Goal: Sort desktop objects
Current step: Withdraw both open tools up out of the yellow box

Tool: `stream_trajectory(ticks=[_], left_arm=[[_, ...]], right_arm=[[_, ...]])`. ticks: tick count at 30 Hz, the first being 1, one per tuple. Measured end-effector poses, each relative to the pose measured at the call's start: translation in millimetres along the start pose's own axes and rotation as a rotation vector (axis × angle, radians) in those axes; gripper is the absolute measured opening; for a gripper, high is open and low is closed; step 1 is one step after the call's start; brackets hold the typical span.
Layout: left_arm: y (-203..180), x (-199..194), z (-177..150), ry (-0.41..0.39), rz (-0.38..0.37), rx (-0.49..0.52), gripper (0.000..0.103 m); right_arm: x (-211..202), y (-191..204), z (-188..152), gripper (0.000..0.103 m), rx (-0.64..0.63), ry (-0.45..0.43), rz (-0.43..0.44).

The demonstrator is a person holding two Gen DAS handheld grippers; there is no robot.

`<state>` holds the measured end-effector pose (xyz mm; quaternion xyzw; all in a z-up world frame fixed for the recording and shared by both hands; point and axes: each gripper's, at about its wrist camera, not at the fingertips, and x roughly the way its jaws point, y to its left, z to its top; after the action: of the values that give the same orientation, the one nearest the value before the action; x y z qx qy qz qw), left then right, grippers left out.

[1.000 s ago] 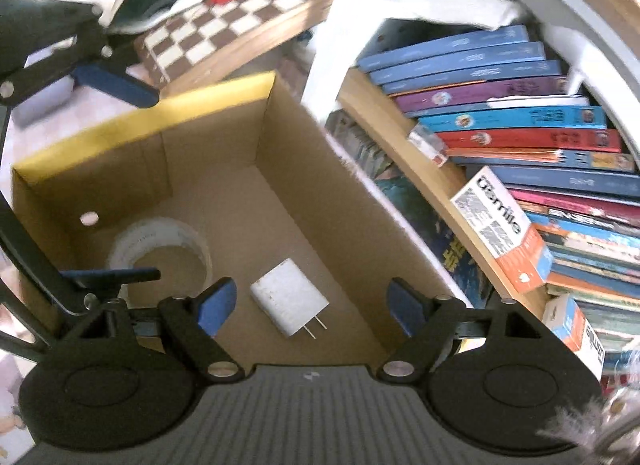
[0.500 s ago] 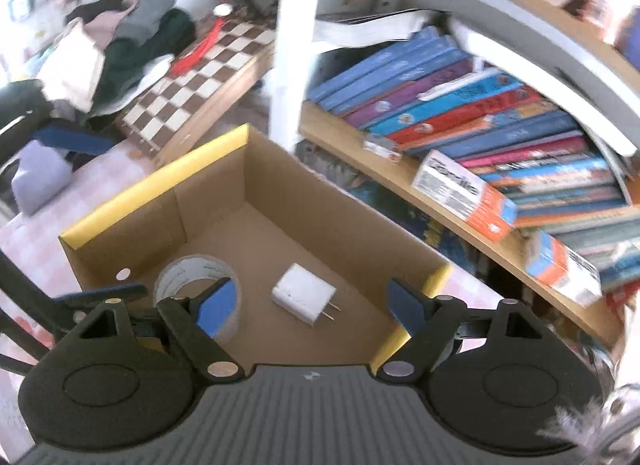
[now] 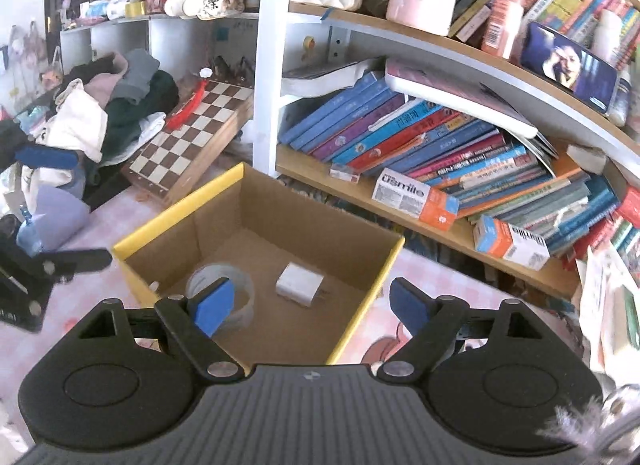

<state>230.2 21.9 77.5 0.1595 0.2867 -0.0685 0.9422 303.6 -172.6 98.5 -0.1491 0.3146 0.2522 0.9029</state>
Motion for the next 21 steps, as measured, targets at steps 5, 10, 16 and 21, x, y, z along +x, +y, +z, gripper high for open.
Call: stream_trajectory(ticks=[5,10,16,21], left_arm=[[3.0,-22.8,-9.6,-0.029,-0.018,-0.018,0.099],[0.8,-44.7,-23.1,-0.046,-0.005,-0.012,0.099],[-5.8,-68.0,-44.1,-0.050,-0.009,0.014,0.099],[-13.2,-79.2,-62.5,-0.039,-0.017,-0.007,0.099]], right_arm=[[-23.0,11.7,-18.8,0.085,-0.004,-0.001,-0.025],[-43.7,27.1,-41.0,0.087,0.005,-0.009,-0.048],[-60.3,47.1,-69.3,0.087,0.035,0.003,-0.056],[-68.0,66.0,-92.5,0.087,0.072,0.012,-0.061]])
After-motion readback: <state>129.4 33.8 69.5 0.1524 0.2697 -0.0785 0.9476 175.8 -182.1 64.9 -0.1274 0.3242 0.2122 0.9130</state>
